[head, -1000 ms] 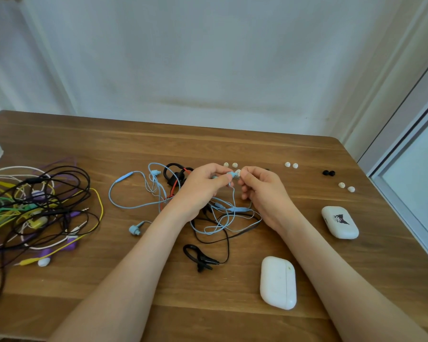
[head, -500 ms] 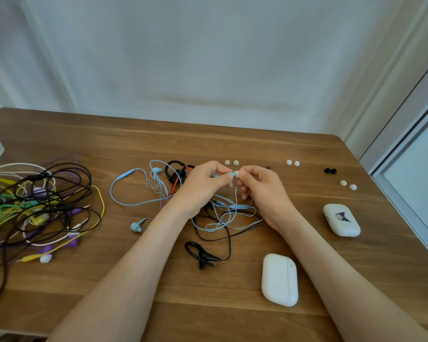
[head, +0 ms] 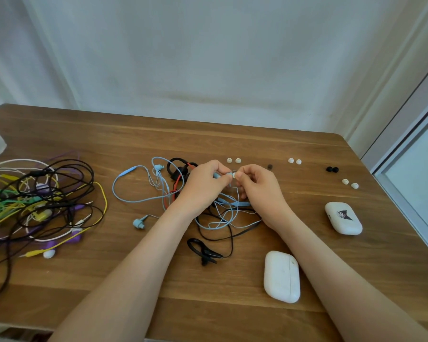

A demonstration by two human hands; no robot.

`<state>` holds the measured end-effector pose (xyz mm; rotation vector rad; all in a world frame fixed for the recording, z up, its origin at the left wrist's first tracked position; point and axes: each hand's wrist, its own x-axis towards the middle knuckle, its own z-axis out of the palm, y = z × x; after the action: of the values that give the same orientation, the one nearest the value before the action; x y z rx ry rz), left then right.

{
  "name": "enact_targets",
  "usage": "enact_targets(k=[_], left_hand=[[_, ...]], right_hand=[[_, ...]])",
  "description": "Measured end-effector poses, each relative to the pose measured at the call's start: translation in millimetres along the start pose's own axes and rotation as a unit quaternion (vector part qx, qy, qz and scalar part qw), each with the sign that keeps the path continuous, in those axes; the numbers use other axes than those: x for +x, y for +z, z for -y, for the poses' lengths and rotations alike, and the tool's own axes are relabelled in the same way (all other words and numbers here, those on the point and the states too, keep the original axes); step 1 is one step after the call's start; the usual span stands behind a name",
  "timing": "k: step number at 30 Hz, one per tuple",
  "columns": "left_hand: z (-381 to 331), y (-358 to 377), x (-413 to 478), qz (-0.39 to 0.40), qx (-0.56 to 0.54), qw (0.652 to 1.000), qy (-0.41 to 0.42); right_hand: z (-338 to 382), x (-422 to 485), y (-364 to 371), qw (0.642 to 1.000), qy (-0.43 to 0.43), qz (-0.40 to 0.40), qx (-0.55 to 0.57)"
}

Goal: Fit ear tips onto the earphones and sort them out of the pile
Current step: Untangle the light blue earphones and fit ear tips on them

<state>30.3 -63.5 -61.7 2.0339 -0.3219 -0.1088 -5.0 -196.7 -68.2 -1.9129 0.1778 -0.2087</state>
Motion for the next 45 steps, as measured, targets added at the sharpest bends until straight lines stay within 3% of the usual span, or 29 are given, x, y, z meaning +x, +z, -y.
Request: enact_targets(k=[22, 30, 33, 36, 38, 40, 45], left_hand=[[-1.2, 1.9, 0.3, 0.012, -0.079, 0.997, -0.014], [-9.7, -5.5, -4.9, -0.007, -0.187, 0.982, -0.012], [-21.1, -9.5, -7.7, -0.018, -0.260, 0.965, -0.029], [-35.2, -16.8, -7.5, -0.028, -0.282, 0.959, -0.016], [-44.8, -23.4, -7.4, -0.027, -0.292, 0.956, 0.006], [-55.5, -34.3, -9.0, -0.033, -0.309, 0.950, 0.020], [-80.2, -73.5, -20.1, -0.038, -0.444, 0.895, 0.026]], right_hand=[[2.0, -2.0, 0.9, 0.996, -0.030, -0.008, 0.086], [0.7, -2.4, -1.7, 0.988, -0.054, 0.023, 0.142], [6.8, -4.9, -3.6, 0.987, -0.077, 0.106, 0.093], [15.0, -3.4, -2.5, 0.974, -0.114, 0.172, -0.090], [16.3, 0.0, -1.1, 0.954, -0.128, 0.167, -0.213], [18.3, 1.8, -1.5, 0.944, -0.125, 0.148, -0.267], [30.2, -0.9, -23.2, 0.966, -0.062, 0.095, -0.235]])
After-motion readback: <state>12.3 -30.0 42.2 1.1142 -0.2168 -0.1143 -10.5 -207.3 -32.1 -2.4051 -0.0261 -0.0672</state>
